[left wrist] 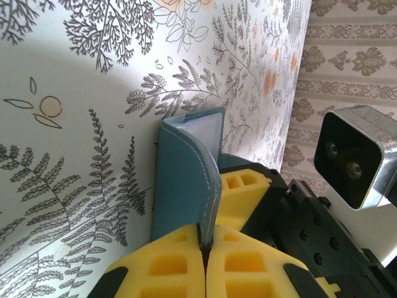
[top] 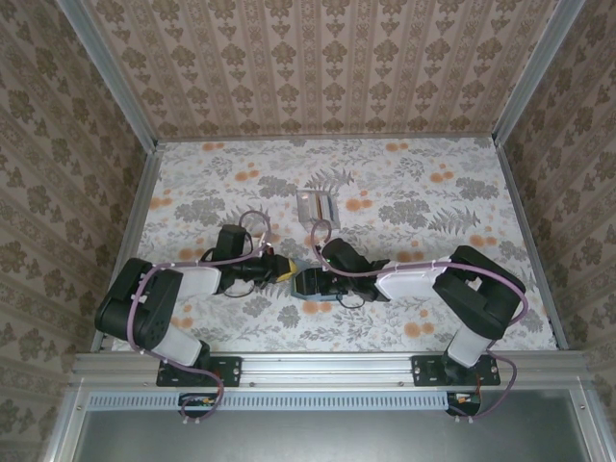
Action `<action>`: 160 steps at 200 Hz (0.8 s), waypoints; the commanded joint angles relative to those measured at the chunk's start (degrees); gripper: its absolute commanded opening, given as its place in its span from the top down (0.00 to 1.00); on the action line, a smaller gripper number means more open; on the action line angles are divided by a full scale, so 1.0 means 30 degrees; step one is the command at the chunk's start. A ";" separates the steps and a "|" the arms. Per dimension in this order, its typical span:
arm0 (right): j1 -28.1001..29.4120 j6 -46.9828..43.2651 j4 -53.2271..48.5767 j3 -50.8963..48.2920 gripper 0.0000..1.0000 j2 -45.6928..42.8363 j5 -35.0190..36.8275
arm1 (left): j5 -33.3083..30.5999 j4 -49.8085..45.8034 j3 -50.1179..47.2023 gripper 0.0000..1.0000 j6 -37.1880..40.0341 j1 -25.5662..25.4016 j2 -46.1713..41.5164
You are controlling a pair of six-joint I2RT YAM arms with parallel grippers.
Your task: Put the credit cards into the card holder
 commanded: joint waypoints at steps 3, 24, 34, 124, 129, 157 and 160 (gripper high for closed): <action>0.0129 0.0175 -0.0192 0.0437 0.36 -0.0065 0.0116 | 0.0411 0.0527 -0.0226 0.98 -0.0210 -0.0067 0.0425; 0.0180 0.0230 0.0106 0.0291 0.31 -0.0598 -0.0537 | 0.0414 0.0600 -0.0259 1.00 -0.0291 -0.0071 0.0636; 0.0244 0.0266 0.0120 0.0243 0.31 -0.0753 -0.0632 | 0.0396 0.0586 -0.0259 1.00 -0.0283 -0.0067 0.0705; 0.0539 0.0076 -0.0644 0.0592 0.41 0.0615 0.0207 | 0.0372 0.0559 -0.0259 1.00 -0.0532 -0.0096 0.0821; 0.0540 0.0062 -0.0698 0.0591 0.43 0.0570 0.0240 | 0.0351 0.0531 -0.0231 0.99 -0.0505 -0.0096 0.0810; 0.0496 -0.0051 -0.0786 0.0372 0.49 0.0029 0.0535 | 0.0380 0.0149 -0.0087 0.89 -0.0332 -0.0089 0.0861; 0.0497 -0.0095 -0.0811 0.0358 0.49 -0.0014 0.0514 | 0.0361 0.0128 -0.0084 0.89 -0.0310 -0.0070 0.0842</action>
